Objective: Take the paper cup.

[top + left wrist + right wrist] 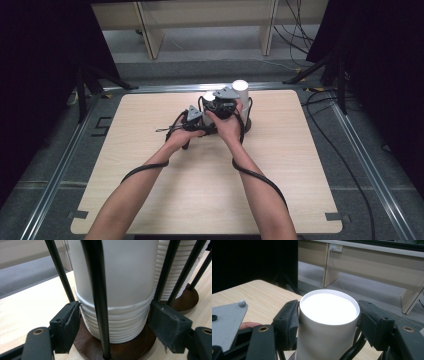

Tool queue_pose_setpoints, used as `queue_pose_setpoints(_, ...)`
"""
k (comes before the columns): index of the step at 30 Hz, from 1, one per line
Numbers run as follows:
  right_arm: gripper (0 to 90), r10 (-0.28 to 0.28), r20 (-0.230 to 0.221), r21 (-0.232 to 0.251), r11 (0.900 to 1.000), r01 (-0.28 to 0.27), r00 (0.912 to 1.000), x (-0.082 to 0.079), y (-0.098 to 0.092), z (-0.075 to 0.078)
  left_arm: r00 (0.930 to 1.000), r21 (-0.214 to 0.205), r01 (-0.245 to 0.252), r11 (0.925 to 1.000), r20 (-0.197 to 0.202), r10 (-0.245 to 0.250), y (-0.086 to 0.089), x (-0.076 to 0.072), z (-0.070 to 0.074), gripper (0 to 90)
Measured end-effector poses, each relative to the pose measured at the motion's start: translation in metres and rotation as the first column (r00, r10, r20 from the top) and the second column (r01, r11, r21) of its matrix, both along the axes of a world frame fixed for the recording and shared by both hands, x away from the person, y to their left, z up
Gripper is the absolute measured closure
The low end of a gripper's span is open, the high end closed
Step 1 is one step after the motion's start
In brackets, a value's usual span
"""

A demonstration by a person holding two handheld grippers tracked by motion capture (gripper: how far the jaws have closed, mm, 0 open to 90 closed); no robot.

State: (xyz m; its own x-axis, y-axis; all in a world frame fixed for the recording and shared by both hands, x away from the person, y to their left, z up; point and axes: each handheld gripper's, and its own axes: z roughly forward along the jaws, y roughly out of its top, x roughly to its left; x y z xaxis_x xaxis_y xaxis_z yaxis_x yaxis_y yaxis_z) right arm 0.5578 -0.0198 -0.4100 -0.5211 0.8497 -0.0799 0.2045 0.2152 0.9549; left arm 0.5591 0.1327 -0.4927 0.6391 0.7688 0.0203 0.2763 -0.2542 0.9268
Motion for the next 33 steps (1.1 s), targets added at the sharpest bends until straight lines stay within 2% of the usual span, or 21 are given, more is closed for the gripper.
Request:
queue_pose_setpoints(5,35.8,-0.003,0.006,0.003,1.0000,0.003,1.0000,0.0001,0.0007,0.0001,0.9999,-0.035,-0.003,0.9994,-0.015,0.002,0.0008,0.0022,0.0005,23.1)
queue_pose_setpoints(6,35.6,-0.004,0.006,0.005,1.0000,0.004,1.0000,0.0005,0.0005,0.0000,0.9998,-0.027,0.002,0.9996,-0.018,-0.003,0.0016,0.0026,0.0008,22.8)
queue_pose_setpoints(8,35.6,0.010,0.004,0.010,0.9999,-0.010,0.9999,0.0013,0.0004,-0.0001,0.9998,-0.039,-0.003,0.9992,-0.018,0.003,0.0003,0.0035,0.0006,22.5)
queue_pose_setpoints(9,35.5,0.005,-0.017,0.022,0.9997,-0.005,0.9998,0.0004,0.0010,0.0000,0.9998,-0.036,-0.004,0.9994,-0.019,0.003,-0.0002,0.0040,0.0006,22.0)
queue_pose_setpoints(12,34.6,-0.013,-0.031,0.019,0.9997,0.014,0.9994,-0.0006,0.0018,0.0006,0.9999,-0.031,-0.001,0.9995,-0.017,0.001,-0.0011,0.0048,0.0005,21.8)
queue_pose_setpoints(13,33.1,-0.015,-0.003,0.008,0.9999,0.015,0.9999,0.0006,0.0021,0.0004,0.9998,-0.024,-0.002,0.9997,-0.018,0.002,-0.0008,0.0040,0.0009,21.9)
queue_pose_setpoints(15,32.5,-0.008,0.001,-0.004,1.0000,0.008,1.0000,0.0010,0.0021,0.0004,0.9998,-0.024,-0.001,0.9997,-0.018,0.000,-0.0006,0.0039,0.0009,22.1)
queue_pose_setpoints(16,32.4,-0.019,-0.021,0.000,0.9998,0.019,0.9996,-0.0009,0.0052,-0.0010,0.9998,-0.023,0.002,0.9997,-0.018,-0.002,-0.0004,0.0040,0.0010,22.4)
queue_pose_setpoints(17,32.5,-0.027,0.010,-0.012,0.9996,0.027,0.9996,0.0003,0.0053,-0.0018,0.9998,-0.022,0.003,0.9998,-0.018,-0.004,-0.0002,0.0041,0.0011,22.4)
queue_pose_setpoints(19,33.0,-0.029,0.011,-0.019,0.9994,0.030,0.9995,0.0003,0.0057,-0.0021,0.9998,-0.020,0.006,0.9998,-0.018,-0.006,0.0001,0.0042,0.0014,22.6)
queue_pose_setpoints(21,34.4,-0.038,0.012,-0.005,0.9993,0.038,0.9992,0.0002,0.0051,-0.0020,0.9998,-0.018,0.008,0.9998,-0.017,-0.009,0.0002,0.0042,0.0015,22.8)
queue_pose_setpoints(22,34.6,-0.031,-0.002,0.002,0.9995,0.031,0.9995,0.0000,0.0052,-0.0017,0.9998,-0.018,0.008,0.9998,-0.017,-0.008,0.0002,0.0043,0.0015,22.8)
queue_pose_setpoints(25,35.2,-0.030,0.006,0.008,0.9995,0.030,0.9995,0.0003,0.0039,-0.0010,0.9998,-0.018,0.008,0.9998,-0.017,-0.008,0.0002,0.0043,0.0015,22.9)
queue_pose_setpoints(26,35.4,-0.030,-0.014,0.019,0.9994,0.030,0.9995,-0.0009,0.0043,-0.0006,0.9998,-0.019,0.007,0.9998,-0.017,-0.008,0.0001,0.0042,0.0016,22.9)
queue_pose_setpoints(28,35.8,-0.035,0.018,0.019,0.9992,0.034,0.9992,-0.0008,0.0040,0.0002,0.9998,-0.018,0.006,0.9998,-0.019,-0.007,-0.0001,0.0042,0.0019,22.9)
queue_pose_setpoints(30,35.9,-0.022,0.026,0.010,0.9997,0.022,0.9994,-0.0008,0.0031,0.0022,0.9998,-0.018,0.007,0.9998,-0.018,-0.007,0.0001,0.0042,0.0019,23.0)
queue_pose_setpoints(32,36.0,-0.030,0.030,0.020,0.9994,0.030,0.9991,-0.0012,0.0036,0.0025,0.9998,-0.015,0.009,0.9998,-0.018,-0.009,0.0001,0.0044,0.0021,23.0)
queue_pose_setpoints(33,36.1,-0.026,0.012,0.031,0.9992,0.025,0.9996,-0.0021,0.0039,0.0032,0.9998,-0.013,0.009,0.9999,-0.018,-0.009,0.0001,0.0044,0.0023,23.0)
